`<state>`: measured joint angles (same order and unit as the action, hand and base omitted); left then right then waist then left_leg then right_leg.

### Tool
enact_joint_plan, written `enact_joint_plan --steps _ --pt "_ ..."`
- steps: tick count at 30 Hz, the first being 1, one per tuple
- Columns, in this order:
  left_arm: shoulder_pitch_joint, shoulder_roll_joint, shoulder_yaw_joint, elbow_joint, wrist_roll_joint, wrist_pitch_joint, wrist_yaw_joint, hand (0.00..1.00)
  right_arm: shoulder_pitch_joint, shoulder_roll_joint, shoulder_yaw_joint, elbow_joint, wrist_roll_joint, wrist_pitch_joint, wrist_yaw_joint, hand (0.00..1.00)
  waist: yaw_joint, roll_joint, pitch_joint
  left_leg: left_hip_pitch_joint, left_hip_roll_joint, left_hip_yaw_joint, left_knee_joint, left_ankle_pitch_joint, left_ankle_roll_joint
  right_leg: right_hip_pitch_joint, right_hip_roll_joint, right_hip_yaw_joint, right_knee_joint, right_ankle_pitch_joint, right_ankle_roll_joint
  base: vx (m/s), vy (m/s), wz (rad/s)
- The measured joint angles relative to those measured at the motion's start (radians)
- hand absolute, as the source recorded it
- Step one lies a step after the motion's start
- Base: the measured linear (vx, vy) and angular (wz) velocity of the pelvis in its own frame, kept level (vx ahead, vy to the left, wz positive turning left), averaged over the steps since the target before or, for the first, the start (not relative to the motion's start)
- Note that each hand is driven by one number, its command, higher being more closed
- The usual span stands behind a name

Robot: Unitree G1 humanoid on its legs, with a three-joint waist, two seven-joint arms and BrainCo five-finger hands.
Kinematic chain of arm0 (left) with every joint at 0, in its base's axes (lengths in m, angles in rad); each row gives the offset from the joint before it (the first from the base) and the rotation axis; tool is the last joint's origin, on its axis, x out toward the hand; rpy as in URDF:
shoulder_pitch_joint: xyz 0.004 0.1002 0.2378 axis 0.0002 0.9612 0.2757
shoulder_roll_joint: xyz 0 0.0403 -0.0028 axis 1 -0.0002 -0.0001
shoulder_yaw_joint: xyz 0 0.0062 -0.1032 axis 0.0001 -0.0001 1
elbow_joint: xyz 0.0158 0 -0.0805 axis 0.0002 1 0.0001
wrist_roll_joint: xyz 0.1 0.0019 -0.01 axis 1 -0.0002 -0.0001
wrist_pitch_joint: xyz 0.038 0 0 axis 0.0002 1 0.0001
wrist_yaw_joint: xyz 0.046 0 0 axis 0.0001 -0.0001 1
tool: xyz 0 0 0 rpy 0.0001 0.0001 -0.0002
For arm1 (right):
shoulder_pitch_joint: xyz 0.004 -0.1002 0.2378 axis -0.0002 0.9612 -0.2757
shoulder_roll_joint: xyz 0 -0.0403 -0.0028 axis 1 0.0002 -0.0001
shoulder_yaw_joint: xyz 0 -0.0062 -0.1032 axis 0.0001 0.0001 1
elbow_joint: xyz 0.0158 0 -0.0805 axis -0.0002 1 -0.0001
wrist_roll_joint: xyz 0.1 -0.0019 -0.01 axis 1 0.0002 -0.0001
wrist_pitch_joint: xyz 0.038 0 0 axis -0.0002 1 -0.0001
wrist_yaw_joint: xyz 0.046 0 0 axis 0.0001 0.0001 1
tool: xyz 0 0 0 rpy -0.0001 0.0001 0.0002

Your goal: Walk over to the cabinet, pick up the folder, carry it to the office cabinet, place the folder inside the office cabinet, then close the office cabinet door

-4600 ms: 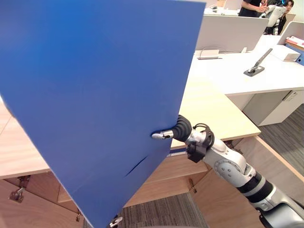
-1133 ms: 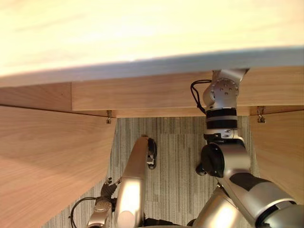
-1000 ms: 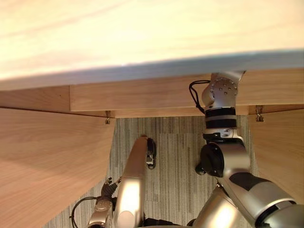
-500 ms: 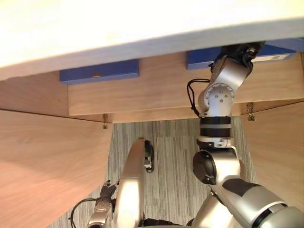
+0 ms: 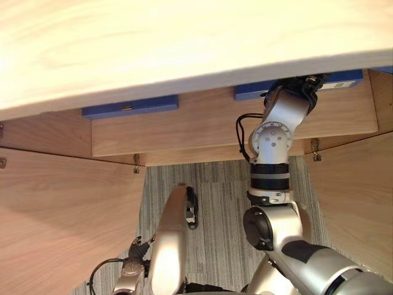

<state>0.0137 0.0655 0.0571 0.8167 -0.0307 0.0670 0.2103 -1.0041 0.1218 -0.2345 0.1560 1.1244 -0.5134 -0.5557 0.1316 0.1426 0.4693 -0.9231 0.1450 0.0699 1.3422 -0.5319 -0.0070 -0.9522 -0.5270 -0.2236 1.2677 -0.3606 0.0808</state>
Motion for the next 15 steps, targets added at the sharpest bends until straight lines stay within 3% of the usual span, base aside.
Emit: enact_joint_plan --steps 6,9,15 --pt "0.000 -0.002 0.012 0.006 0.000 0.000 0.000 0.00 0.058 -0.007 0.012 0.005 -0.131 0.093 -0.005 0.00 -0.007 -0.002 -0.001 0.001 0.001 -0.002 -0.002 0.000 0.000 0.005 0.003 -0.005 -0.004 0.001 0.000 0.00 0.000 0.00" --pt "0.000 -0.003 0.027 0.016 0.000 -0.001 0.000 0.00 0.110 -0.010 0.050 0.036 -0.164 0.133 -0.002 0.00 -0.022 -0.020 -0.010 0.003 0.004 -0.002 -0.005 0.000 0.000 0.006 0.006 -0.005 -0.007 0.001 0.000 0.00 0.000 0.00" --pt "0.001 -0.005 0.039 0.026 -0.001 -0.001 0.016 0.00 0.221 -0.009 0.131 0.051 -0.168 0.162 0.006 0.00 -0.033 -0.030 -0.013 0.021 0.017 0.005 -0.013 0.000 -0.001 0.021 0.023 -0.005 -0.027 0.013 0.002 0.01 -0.005 -0.08"
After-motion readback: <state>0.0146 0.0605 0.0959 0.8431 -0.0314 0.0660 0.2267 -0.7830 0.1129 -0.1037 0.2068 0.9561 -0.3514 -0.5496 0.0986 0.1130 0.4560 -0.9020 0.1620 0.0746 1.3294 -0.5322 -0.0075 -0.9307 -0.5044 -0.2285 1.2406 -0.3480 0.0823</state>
